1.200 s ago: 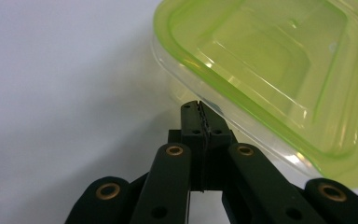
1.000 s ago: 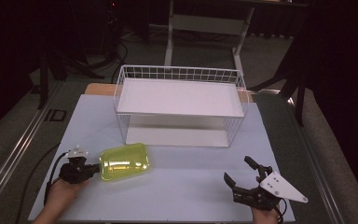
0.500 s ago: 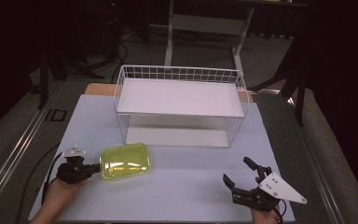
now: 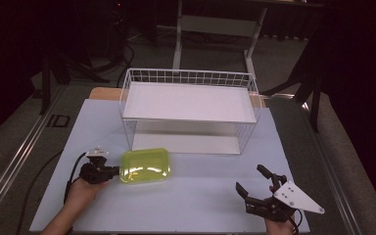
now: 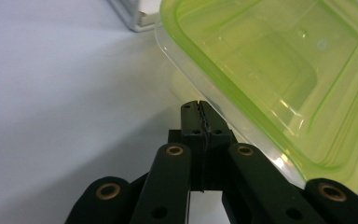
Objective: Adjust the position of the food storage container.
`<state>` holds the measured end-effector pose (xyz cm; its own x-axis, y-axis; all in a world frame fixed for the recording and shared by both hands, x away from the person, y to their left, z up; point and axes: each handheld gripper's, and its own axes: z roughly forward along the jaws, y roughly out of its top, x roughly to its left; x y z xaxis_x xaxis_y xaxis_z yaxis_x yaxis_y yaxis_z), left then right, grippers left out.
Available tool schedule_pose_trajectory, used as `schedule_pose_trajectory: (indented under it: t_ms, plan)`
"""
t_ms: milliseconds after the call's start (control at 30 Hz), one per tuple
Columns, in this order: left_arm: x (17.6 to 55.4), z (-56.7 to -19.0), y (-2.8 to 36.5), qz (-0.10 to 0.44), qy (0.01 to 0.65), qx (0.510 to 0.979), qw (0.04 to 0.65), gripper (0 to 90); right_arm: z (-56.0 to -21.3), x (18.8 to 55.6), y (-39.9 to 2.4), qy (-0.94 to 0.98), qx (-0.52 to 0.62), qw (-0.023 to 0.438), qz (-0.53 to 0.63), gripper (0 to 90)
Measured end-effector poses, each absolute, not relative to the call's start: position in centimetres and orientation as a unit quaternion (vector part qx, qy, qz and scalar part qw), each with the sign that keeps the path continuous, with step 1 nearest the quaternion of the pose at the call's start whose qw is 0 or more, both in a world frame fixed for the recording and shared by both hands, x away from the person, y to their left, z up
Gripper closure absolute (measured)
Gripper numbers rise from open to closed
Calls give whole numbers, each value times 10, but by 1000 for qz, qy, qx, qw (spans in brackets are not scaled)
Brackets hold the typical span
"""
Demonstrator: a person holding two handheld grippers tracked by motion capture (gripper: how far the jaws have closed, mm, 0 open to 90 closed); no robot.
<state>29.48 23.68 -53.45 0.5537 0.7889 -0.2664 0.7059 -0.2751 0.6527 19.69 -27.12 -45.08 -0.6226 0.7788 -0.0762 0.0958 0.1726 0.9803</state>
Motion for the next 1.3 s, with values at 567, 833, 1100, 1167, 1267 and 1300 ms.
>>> schedule_pose_trajectory:
  t_ms: [567, 833, 1100, 1167, 1267, 1300]
  plan:
    - [280, -513, 245, 58, 495, 778, 382, 900, -451, 196, -270, 706, 309, 304, 560, 141]
    - [293, -512, 233, 59, 505, 776, 373, 900, -451, 196, -270, 706, 310, 303, 560, 141]
    - [304, -512, 206, 51, 481, 787, 383, 900, -451, 196, -272, 705, 311, 303, 561, 141]
    - [306, -511, 198, 50, 478, 789, 382, 900, -450, 196, -272, 704, 311, 304, 562, 141]
    - [309, -510, 188, 48, 469, 794, 383, 900, -450, 196, -273, 704, 311, 304, 562, 141]
    - [310, -510, 184, 47, 466, 797, 383, 900, -450, 196, -273, 704, 311, 304, 562, 141]
